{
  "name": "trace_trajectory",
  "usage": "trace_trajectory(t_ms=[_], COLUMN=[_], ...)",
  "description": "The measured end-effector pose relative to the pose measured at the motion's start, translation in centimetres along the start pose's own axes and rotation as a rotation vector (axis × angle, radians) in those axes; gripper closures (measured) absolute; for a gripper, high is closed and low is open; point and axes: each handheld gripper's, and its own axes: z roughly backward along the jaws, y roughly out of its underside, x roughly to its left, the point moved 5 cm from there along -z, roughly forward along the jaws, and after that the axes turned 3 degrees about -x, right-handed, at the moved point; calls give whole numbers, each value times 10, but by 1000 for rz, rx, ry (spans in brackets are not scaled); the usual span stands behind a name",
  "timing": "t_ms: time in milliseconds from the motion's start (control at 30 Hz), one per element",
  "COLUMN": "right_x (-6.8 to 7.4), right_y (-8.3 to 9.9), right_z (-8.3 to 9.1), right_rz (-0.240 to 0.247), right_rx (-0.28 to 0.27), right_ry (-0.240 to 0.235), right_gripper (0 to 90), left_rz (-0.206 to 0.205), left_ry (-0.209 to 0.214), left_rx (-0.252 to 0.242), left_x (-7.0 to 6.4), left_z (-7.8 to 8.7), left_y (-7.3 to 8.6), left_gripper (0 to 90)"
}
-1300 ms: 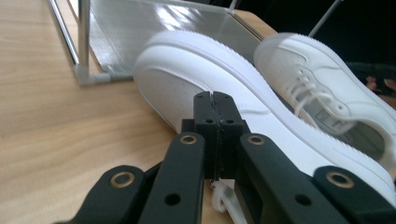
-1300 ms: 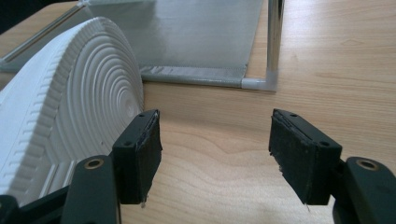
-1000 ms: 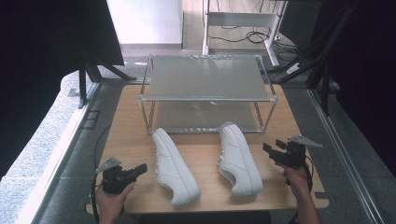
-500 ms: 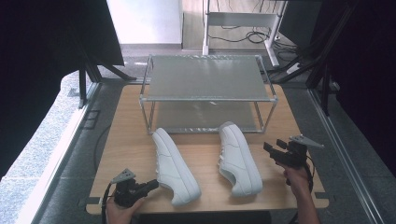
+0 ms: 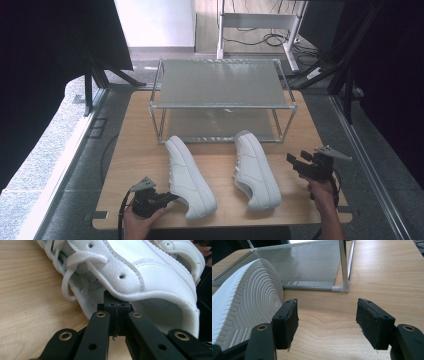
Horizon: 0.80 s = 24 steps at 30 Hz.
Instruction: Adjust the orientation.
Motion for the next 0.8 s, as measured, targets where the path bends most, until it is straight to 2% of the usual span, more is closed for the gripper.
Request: trace_trajectory(t_ms=[333, 467, 633, 800], right_x=[-5, -7, -12, -16], right_y=[1, 1, 1, 2], right_z=[3, 4, 6, 7], right_rz=[-11, -14, -23, -30], right_rx=[-12, -10, -15, -14], right_ry=[9, 15, 26, 38], right_gripper=[344, 344, 344, 345], left_rz=[-24, -27, -37, -36], left_ry=[-5, -27, -46, -28], left_rx=[7, 11, 8, 2], left_x=[-4, -3, -3, -8], left_z=[-10, -16, -27, -34], left_y=[-15, -23, -42, -52], left_gripper=[900, 900, 900, 900])
